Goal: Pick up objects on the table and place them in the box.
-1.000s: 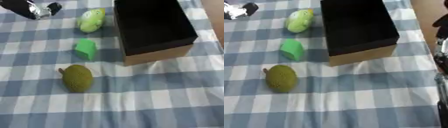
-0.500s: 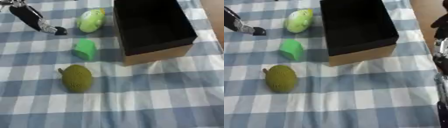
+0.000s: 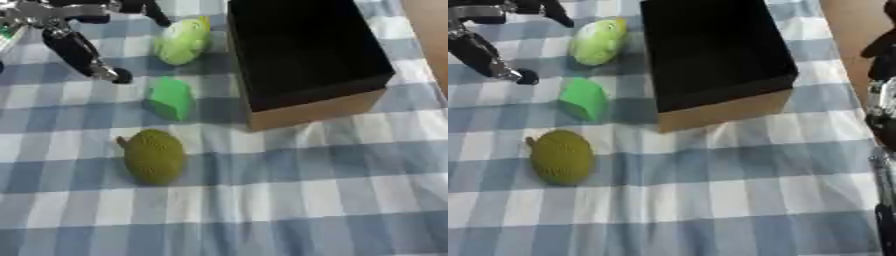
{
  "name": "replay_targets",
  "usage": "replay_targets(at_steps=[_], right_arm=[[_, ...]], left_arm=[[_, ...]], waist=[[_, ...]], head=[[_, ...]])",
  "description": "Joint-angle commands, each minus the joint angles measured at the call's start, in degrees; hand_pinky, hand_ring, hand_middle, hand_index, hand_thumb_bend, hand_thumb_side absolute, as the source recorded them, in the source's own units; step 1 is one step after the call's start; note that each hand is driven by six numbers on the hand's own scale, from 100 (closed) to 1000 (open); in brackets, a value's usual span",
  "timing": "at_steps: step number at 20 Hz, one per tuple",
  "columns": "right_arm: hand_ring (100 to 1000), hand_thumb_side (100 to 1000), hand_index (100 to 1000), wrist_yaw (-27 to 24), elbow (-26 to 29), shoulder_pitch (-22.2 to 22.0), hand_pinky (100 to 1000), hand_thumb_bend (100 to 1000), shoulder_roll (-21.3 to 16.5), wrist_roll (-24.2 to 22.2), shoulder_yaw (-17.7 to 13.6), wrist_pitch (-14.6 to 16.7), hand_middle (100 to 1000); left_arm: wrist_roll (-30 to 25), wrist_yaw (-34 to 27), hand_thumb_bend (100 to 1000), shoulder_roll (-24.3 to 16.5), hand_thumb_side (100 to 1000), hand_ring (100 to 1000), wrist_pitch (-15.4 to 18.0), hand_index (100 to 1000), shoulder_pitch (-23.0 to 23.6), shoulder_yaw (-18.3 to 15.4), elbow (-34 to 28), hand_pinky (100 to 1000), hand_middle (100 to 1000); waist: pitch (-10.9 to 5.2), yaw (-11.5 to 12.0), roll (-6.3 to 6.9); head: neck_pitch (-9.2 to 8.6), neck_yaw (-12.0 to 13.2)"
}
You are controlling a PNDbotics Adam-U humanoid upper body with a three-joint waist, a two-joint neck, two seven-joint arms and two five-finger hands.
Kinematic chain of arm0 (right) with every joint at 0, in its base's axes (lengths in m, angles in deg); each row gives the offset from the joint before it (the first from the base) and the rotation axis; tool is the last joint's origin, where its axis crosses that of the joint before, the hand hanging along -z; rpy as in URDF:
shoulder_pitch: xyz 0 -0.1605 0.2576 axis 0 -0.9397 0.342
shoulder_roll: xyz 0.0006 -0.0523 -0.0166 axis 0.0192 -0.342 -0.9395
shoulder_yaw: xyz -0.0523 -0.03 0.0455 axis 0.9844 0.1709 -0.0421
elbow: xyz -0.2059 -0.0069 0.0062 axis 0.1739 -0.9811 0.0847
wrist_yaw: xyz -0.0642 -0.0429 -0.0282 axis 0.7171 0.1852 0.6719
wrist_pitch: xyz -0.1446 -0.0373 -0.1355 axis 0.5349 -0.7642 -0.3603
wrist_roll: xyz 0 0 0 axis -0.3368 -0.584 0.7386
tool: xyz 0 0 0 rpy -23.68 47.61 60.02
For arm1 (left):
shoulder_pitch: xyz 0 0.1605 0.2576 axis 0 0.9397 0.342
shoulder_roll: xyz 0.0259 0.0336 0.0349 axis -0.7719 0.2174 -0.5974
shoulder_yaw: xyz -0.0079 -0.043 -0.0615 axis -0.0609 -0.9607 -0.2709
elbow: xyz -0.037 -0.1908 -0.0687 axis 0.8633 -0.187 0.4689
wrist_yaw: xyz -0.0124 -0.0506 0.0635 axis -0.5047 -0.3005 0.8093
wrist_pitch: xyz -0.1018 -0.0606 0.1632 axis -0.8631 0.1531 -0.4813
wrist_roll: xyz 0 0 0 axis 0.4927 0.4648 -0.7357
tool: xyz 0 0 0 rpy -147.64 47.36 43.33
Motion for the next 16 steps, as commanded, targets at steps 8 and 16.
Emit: replay_targets(at_steps=[8, 16], right_arm=[[1000, 470, 949, -0.41, 0.58, 0.24, 943, 100, -1.17, -0.62, 0.05, -0.13, 406], [1000, 470, 950, -0.39, 0.58, 0.11, 944, 100, -1.20, -1.02, 0.28, -0.20, 400]], left_arm=[[-17.62, -1.32, 466, 0.71, 142, 874, 13.27, 919, -1.12, 2.04, 0.18, 932, 773], [-18.66, -2.17, 454, 0.79, 359, 877, 8.07, 922, -0.94, 3.34, -1.07, 933, 773]], waist=[[-1.83, 0.06, 0.81], [-1.84, 0.17, 0.84]], head=[[0.12, 0.48], [0.32, 0.67]])
